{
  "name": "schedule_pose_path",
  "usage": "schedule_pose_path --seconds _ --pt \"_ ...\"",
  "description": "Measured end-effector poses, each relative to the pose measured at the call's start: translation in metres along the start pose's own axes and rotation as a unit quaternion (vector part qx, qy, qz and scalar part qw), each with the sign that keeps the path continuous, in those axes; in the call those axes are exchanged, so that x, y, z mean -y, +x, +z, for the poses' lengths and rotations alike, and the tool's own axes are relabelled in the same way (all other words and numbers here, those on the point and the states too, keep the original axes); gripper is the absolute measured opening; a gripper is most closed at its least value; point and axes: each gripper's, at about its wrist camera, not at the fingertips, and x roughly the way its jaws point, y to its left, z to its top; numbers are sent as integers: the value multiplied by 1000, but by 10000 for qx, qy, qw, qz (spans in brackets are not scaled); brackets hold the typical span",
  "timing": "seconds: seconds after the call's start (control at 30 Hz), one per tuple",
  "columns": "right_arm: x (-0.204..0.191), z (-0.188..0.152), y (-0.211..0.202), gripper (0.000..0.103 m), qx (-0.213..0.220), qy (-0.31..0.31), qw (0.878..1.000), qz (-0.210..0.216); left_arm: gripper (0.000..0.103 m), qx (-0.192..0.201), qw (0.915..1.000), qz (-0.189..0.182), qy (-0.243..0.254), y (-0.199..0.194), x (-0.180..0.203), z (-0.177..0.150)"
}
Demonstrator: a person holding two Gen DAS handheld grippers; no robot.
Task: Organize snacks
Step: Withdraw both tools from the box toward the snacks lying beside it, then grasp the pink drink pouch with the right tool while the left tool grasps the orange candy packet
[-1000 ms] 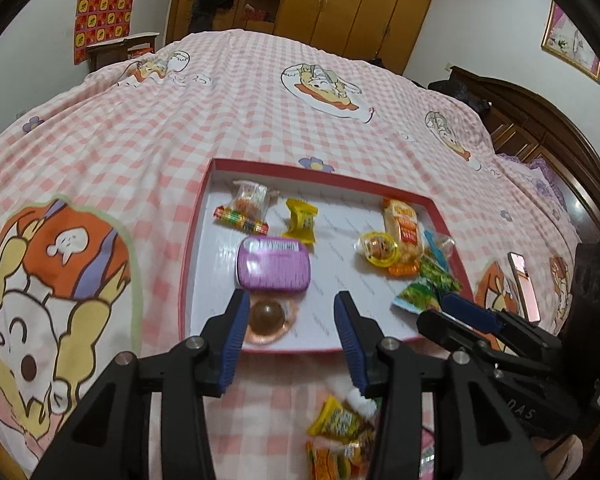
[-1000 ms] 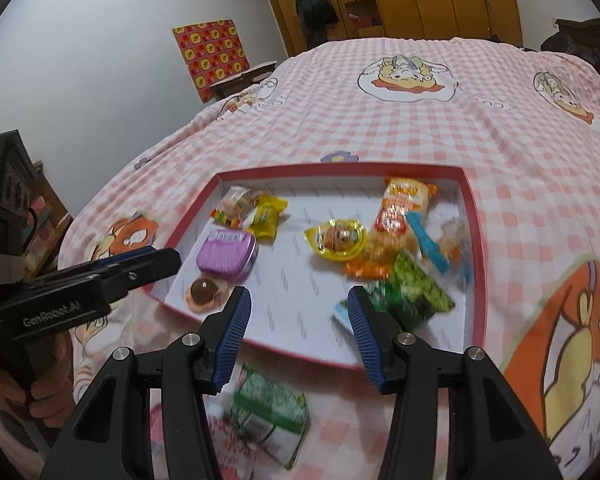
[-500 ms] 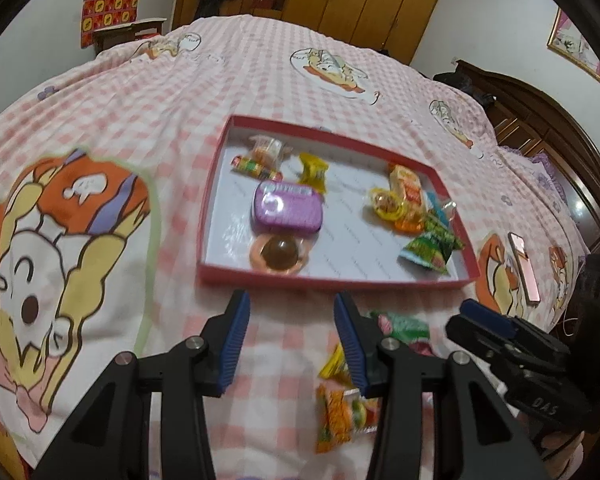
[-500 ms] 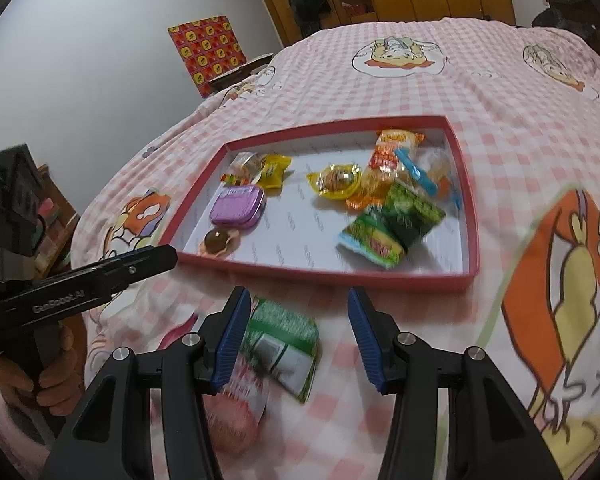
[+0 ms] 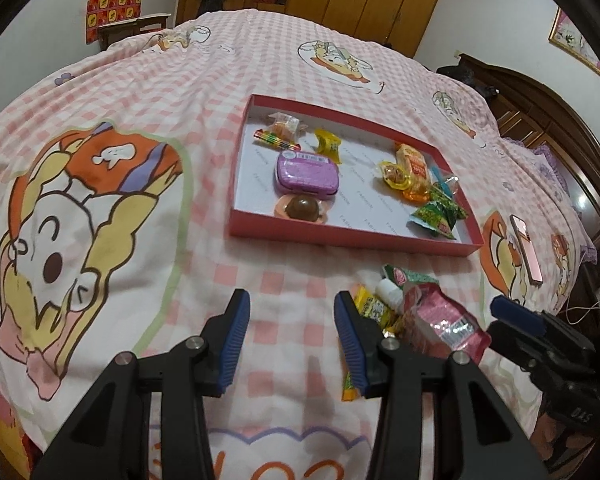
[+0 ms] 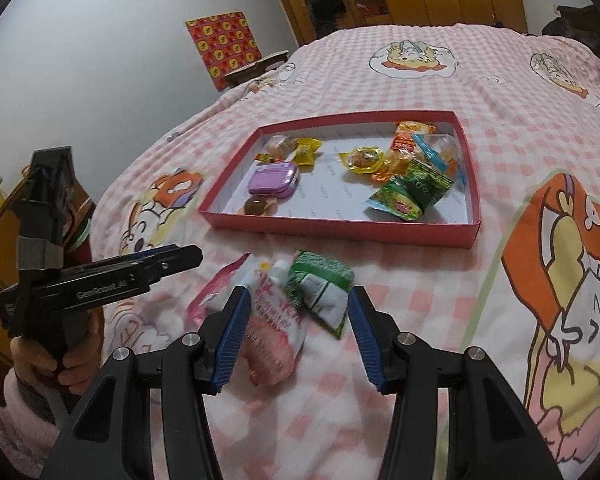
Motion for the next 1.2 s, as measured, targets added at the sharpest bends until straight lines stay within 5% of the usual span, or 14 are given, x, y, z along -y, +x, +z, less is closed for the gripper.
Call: schedule_pose_path --seconds 0.37,0.77,0.87,1.2 --pt "-32 -5 -6 52 2 -419 9991 118 46 7 10000 72 -44 -6 -10 -8" --pt "-32 -13 26 52 -91 -458 9985 -300 46 -138 9999 -80 7 2 -4 -14" --pt "-28 -15 26 34 -36 -442 9985 -324 46 -165 9998 -101 61 4 1 -15" --pt "-20 -12 9 31 271 -341 9989 -189 48 -293 9986 -392 186 7 17 -19"
